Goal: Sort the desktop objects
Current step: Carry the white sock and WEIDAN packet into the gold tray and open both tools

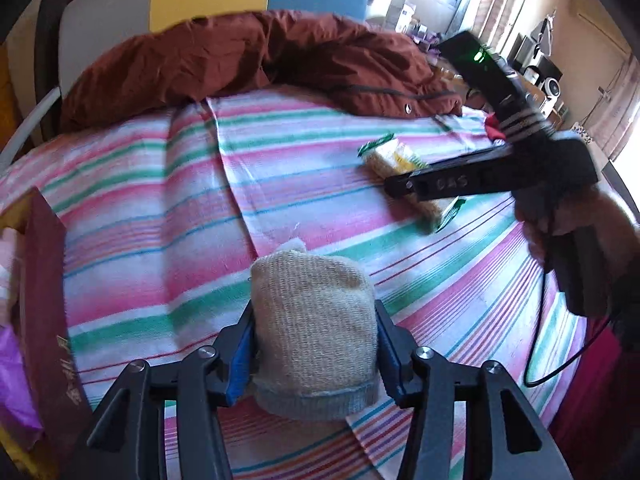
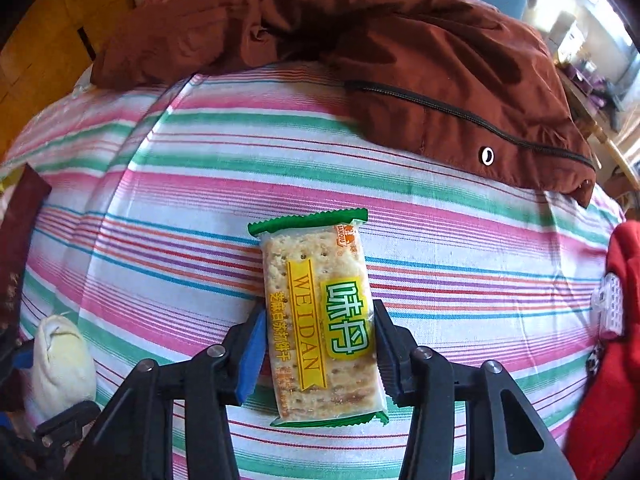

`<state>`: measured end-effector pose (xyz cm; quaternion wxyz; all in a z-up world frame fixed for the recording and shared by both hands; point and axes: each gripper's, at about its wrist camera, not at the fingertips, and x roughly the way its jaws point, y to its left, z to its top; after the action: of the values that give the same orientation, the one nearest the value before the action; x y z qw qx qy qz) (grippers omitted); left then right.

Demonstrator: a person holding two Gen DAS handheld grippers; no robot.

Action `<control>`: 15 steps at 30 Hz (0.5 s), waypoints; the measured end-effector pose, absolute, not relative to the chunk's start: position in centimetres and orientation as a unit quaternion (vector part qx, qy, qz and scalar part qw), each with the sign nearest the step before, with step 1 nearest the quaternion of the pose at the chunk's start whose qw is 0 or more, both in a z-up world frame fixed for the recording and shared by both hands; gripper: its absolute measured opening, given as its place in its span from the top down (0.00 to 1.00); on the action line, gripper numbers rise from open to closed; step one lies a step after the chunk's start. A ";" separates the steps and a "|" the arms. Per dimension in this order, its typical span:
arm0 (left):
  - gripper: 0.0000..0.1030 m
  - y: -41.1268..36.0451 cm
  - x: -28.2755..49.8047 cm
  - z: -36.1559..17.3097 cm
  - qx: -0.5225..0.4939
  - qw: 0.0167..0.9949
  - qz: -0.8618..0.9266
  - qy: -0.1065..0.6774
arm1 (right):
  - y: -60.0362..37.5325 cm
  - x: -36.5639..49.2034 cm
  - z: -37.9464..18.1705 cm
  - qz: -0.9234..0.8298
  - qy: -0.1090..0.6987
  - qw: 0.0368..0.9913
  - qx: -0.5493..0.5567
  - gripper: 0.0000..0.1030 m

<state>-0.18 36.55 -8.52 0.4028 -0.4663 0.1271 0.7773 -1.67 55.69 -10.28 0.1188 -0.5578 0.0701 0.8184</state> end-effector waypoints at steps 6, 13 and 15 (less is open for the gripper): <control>0.49 34.0 -0.2 -4.7 -0.440 0.395 0.799 0.108 | 54.5 -1.6 -7.8 0.846 0.087 0.101 -0.516 0.53; 0.49 29.2 -0.2 0.3 -0.383 0.359 0.846 0.099 | 53.2 -1.4 -4.3 0.864 0.111 0.070 -0.486 0.53; 0.49 27.7 -0.2 1.4 -0.365 0.346 0.859 0.098 | 53.0 -0.9 -3.0 0.871 0.101 0.062 -0.477 0.53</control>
<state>-0.15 27.74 1.42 0.3462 -0.3654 0.0978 0.8585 -0.91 53.00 -2.98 0.0617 -0.4766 0.1007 0.8712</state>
